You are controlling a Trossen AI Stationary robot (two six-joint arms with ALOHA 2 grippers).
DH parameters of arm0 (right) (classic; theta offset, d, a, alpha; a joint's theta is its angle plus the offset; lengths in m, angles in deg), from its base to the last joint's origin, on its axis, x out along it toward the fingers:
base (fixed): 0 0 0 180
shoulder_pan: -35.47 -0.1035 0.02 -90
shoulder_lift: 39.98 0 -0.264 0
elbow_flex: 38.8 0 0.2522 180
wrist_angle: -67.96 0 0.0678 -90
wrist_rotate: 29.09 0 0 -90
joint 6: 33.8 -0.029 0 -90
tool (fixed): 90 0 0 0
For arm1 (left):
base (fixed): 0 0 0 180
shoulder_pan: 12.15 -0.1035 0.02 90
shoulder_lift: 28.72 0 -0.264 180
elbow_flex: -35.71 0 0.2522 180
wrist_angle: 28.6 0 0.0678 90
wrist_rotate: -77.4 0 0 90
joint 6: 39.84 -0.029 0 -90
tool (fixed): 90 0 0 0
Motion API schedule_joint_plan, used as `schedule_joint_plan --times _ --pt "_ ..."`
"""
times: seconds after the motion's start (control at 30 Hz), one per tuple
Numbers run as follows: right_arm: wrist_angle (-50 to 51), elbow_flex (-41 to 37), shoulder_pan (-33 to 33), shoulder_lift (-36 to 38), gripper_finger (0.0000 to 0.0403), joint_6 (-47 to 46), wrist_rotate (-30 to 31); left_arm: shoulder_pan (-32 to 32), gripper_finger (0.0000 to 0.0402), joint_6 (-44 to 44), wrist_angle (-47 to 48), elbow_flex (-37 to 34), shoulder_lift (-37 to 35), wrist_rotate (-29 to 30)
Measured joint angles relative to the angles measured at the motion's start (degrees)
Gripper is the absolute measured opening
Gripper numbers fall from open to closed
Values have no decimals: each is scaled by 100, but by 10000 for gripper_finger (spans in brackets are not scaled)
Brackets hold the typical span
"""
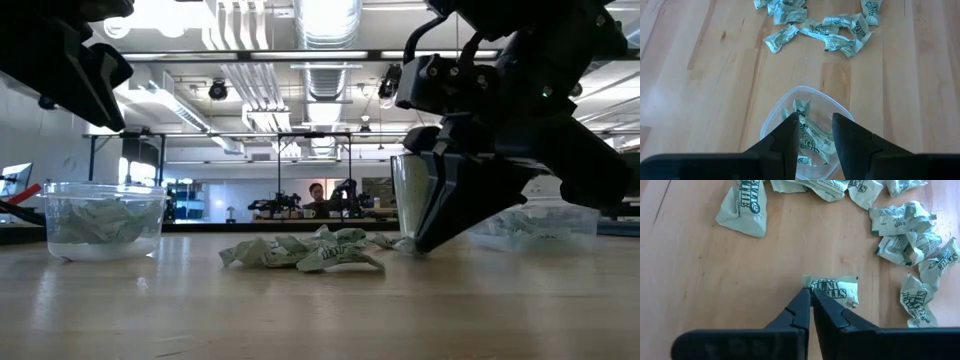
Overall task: Pick and place Stevia / Truvia into bins
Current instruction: Put the stevia packet into the right transparent container
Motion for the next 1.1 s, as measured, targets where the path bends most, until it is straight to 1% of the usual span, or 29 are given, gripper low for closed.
schedule_joint_plan --times 0.23,0.3,0.37,0.5,0.6,0.77,0.93,1.0,1.1 --pt "19 269 -23 1 9 395 230 0 100 0 -1 0 0 1" --pt "282 418 -52 21 9 420 302 0 100 0 0 0 0 2" --pt "822 634 -94 44 9 316 464 0 100 -4 1 0 0 2" --pt "2450 1160 -235 50 9 -413 1107 0 100 -13 1 0 0 2" --pt "3447 1486 -377 53 9 -1076 1398 0 100 -17 1 0 0 3" --pt "4626 1824 -637 78 9 -2061 1462 0 100 -19 1 0 0 4" --pt "5726 1934 -860 83 9 -3353 1465 0 100 -19 1 0 0 11" --pt "5972 1921 -927 83 9 -3788 1460 2 100 -19 1 0 0 17" --pt "6001 1832 -964 87 9 -4024 1382 2 100 -19 -3 0 0 20"
